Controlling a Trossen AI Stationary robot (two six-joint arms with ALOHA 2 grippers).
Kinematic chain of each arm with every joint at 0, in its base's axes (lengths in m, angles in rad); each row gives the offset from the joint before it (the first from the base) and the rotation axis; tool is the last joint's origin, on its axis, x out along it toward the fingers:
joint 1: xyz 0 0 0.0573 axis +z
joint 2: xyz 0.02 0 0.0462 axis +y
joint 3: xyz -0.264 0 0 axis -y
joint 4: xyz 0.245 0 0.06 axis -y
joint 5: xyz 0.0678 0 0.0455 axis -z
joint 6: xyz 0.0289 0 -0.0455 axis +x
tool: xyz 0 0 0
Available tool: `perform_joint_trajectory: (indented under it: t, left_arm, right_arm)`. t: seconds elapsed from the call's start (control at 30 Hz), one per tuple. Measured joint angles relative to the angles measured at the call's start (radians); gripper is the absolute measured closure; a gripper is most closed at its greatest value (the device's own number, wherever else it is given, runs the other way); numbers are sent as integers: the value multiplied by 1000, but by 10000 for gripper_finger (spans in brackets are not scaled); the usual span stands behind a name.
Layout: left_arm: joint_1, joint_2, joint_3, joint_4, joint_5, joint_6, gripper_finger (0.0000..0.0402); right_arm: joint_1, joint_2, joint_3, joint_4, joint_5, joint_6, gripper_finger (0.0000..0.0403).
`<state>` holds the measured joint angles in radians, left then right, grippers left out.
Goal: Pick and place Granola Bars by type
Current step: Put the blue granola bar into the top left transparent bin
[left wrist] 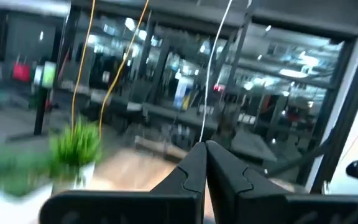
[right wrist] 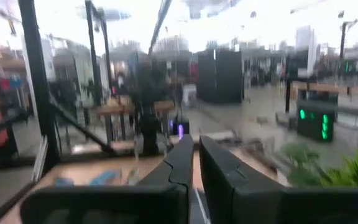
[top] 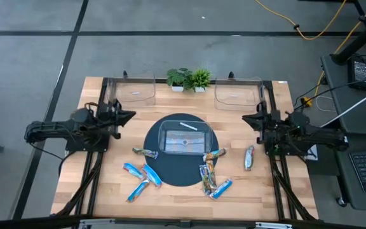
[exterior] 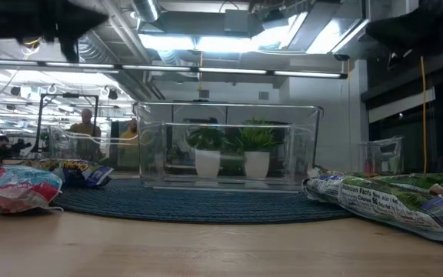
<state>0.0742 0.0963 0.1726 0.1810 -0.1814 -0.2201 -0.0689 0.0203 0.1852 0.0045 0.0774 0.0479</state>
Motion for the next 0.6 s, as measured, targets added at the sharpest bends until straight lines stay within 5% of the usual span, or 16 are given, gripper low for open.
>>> perform_joint_trajectory:
  t: [0.17,0.37,0.6]
  left_arm:
    - [0,111,210,-105,9,80,398]
    - [0,345,514,-437,123,77,398]
    - [0,506,709,-677,168,51,398]
  right_arm:
    - [0,104,198,-204,8,28,370]
    - [0,322,445,-413,9,50,370]
    - [0,523,618,-455,9,50,370]
